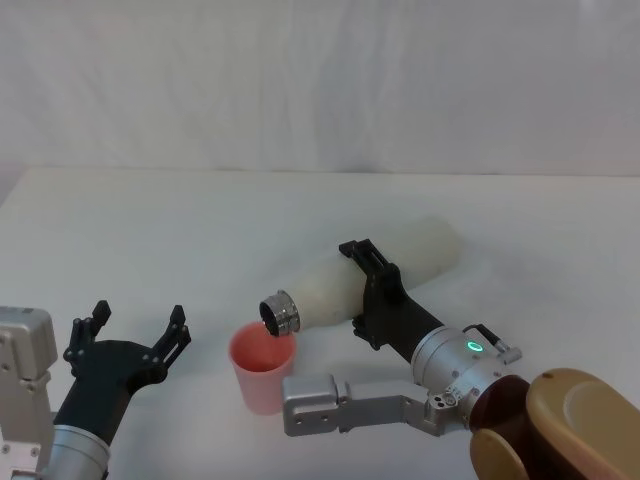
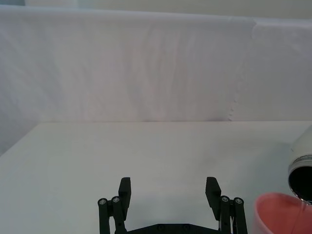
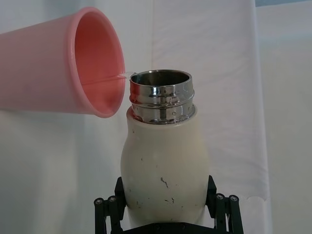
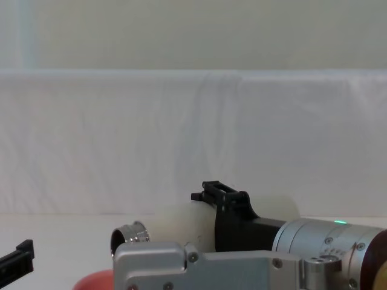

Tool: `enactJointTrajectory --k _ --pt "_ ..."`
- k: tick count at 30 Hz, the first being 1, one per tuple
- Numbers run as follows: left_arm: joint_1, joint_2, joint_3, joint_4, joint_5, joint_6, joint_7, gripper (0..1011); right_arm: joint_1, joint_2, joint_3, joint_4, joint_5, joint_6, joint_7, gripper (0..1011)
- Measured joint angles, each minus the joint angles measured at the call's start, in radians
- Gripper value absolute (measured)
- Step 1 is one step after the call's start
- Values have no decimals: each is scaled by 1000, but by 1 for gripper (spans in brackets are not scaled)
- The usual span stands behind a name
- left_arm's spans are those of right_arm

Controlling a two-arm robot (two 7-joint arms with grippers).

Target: Grasp the thermos with one hand and pour water into the cup lid.

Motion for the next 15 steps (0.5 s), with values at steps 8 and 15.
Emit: enactJointTrajectory --k 8,15 --pt "0 0 0 0 0 0 0 1001 2 1 -2 0 -6 3 6 960" --pt "0 0 0 0 0 0 0 1001 3 2 -4 -1 -11 6 6 960"
